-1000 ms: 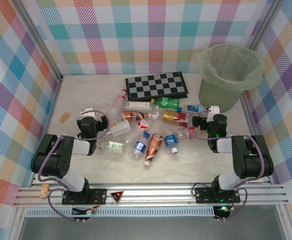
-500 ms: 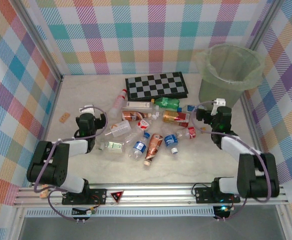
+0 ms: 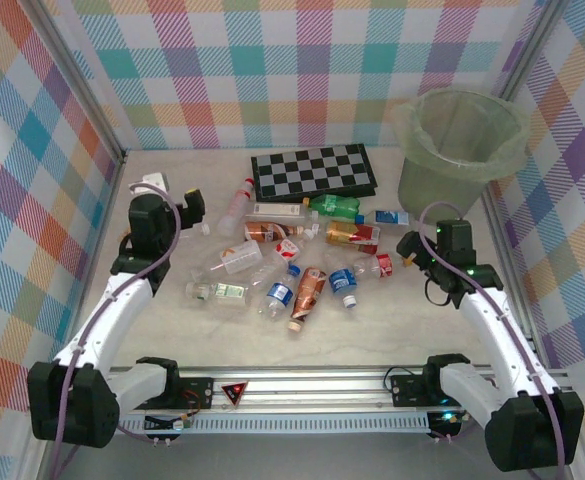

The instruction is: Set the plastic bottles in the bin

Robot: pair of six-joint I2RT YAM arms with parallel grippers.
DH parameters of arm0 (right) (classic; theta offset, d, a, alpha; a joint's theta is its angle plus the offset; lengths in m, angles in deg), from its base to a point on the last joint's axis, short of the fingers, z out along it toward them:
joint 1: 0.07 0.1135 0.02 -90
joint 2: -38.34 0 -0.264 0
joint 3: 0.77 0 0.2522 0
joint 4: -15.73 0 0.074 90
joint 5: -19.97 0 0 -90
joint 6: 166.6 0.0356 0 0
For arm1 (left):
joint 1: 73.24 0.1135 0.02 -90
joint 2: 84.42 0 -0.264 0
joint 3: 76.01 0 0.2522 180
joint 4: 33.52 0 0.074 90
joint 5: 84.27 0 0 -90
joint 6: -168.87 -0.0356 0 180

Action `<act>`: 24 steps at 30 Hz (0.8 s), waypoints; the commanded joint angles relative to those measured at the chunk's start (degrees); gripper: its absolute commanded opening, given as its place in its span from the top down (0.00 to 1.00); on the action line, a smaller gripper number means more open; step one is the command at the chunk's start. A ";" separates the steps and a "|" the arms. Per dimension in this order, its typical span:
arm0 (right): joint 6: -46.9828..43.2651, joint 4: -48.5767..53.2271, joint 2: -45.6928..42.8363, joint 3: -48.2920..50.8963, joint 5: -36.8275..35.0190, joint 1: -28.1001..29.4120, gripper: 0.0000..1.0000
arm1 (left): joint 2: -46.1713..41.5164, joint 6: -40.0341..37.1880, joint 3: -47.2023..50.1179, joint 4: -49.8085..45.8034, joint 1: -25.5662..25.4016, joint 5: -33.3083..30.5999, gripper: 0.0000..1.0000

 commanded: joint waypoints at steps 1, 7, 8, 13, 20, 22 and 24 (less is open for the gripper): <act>14.66 2.86 -0.04 1.28 4.12 5.48 0.01 | -1.83 6.04 -2.55 -12.21 -0.29 4.61 0.00; 21.77 -6.66 8.63 1.75 5.29 12.47 0.01 | -1.63 16.92 -6.25 -26.01 -0.29 5.19 0.00; 22.61 -7.99 10.20 1.73 5.50 12.97 0.01 | -1.88 18.26 -5.97 -26.68 -0.29 5.78 0.00; 24.52 -12.17 14.78 2.30 5.60 13.86 0.01 | -3.76 22.55 -3.06 -27.62 -0.29 9.59 0.00; 26.17 -17.02 20.55 3.50 6.04 14.29 0.00 | -6.52 26.04 0.39 -27.29 -0.29 12.17 0.00; 26.94 -18.31 22.27 3.75 5.97 14.33 0.00 | -6.95 26.68 0.43 -27.24 -0.29 12.97 0.00; 27.50 -20.32 23.48 4.17 5.44 14.41 0.01 | -7.23 27.00 0.36 -27.19 -0.30 13.72 0.00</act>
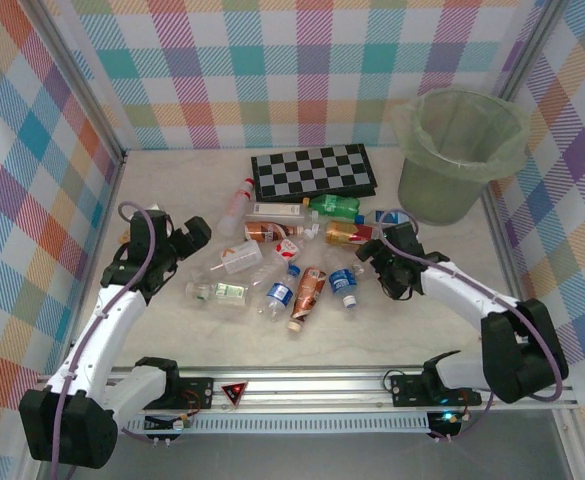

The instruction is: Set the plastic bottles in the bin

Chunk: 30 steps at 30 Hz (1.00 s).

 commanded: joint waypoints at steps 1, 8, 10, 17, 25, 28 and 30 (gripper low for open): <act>2.35 -4.43 2.04 0.93 -0.30 0.45 0.02 | -1.42 2.26 0.36 -0.45 -0.29 2.38 0.00; 2.03 -6.48 5.64 0.64 -1.80 0.47 0.14 | -1.25 2.55 0.05 -0.49 -0.29 2.89 0.00; 1.73 -5.67 4.94 0.92 -2.49 0.60 0.21 | -1.16 2.47 -0.05 -0.56 -0.29 3.09 0.00; -1.88 1.15 -1.69 0.83 -5.64 0.51 0.45 | -0.26 2.55 -0.56 -0.19 -0.29 3.53 0.00; -12.01 19.36 -14.13 -5.48 -6.37 0.52 0.48 | 2.18 3.96 -0.47 1.35 -0.29 4.92 0.00; -18.97 26.34 -17.73 -11.14 -5.75 0.71 0.52 | 3.29 4.28 -0.34 2.21 -0.34 5.50 0.00; -22.09 29.20 -20.11 -14.37 -5.66 0.84 0.56 | 4.04 4.29 -0.34 2.38 -0.40 5.01 0.00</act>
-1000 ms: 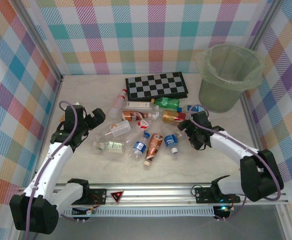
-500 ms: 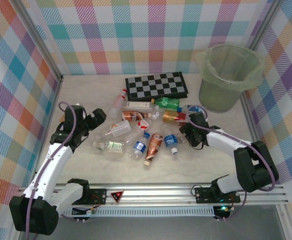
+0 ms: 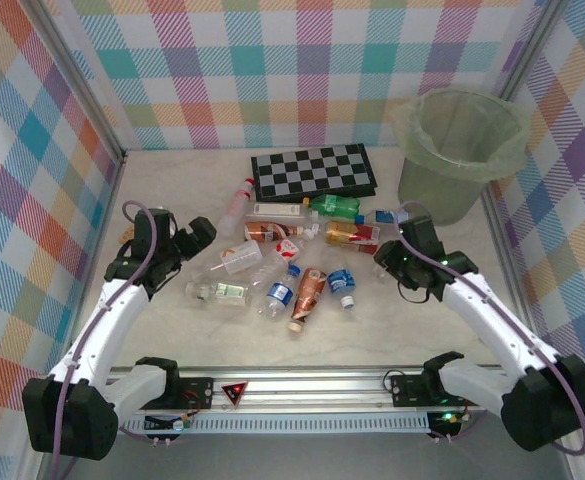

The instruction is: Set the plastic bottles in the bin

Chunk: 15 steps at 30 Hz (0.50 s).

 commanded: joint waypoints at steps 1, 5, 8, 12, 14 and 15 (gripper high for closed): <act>-9.65 9.55 -4.18 -6.55 -0.46 0.60 0.59 | 1.12 0.83 -0.44 1.44 -0.36 0.53 0.00; -15.70 14.13 -3.99 -15.69 -3.15 0.76 0.61 | 2.24 1.31 -0.44 2.41 -0.49 1.00 0.00; -21.90 13.83 -1.60 -21.93 -6.21 0.78 0.61 | 2.88 2.59 -0.41 2.32 -0.76 0.44 0.00; -29.25 12.72 4.36 -33.02 -9.71 -0.01 0.61 | 3.02 4.01 -0.77 0.99 -1.09 -0.10 0.00; -31.08 13.25 8.17 -39.26 -9.32 -1.95 0.61 | 2.75 4.44 -0.75 0.47 -1.06 -0.01 0.00; -31.97 13.46 10.37 -42.11 -7.68 -3.73 0.61 | 2.51 4.60 -0.61 0.37 -1.04 0.14 0.00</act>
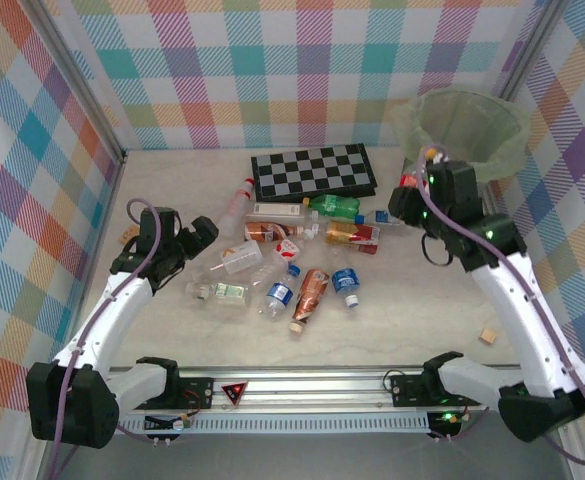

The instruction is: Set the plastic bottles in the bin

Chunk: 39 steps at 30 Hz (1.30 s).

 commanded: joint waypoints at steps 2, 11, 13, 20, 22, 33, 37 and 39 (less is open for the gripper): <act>-7.54 2.12 7.98 -12.94 3.76 -6.64 0.61 | -1.05 1.76 0.02 -0.13 -0.49 0.51 0.00; -10.80 5.97 27.64 -35.63 9.65 -19.45 0.60 | -4.06 2.29 0.32 -2.14 -0.49 0.42 0.00; -10.81 5.87 32.10 -40.02 9.94 -22.59 0.60 | -4.54 2.28 0.14 -2.38 -0.49 0.94 0.00; -13.12 10.73 47.17 -55.77 10.07 -28.13 0.60 | -6.33 2.99 0.30 -3.28 -0.49 0.52 0.00; -14.39 12.60 51.32 -60.09 9.77 -28.62 0.60 | -6.82 3.35 0.08 -3.79 -0.49 0.13 0.00; -23.54 18.33 63.71 -66.00 11.18 -29.72 0.59 | -8.12 3.86 -0.50 -6.94 -0.50 -1.92 0.00; -24.96 22.33 64.41 -65.44 12.51 -29.72 0.59 | -8.41 3.86 -0.61 -7.17 -0.49 -2.56 0.00; -25.53 23.86 64.46 -64.98 12.89 -29.74 0.59 | -8.11 3.75 -0.72 -7.34 -0.49 -2.56 0.00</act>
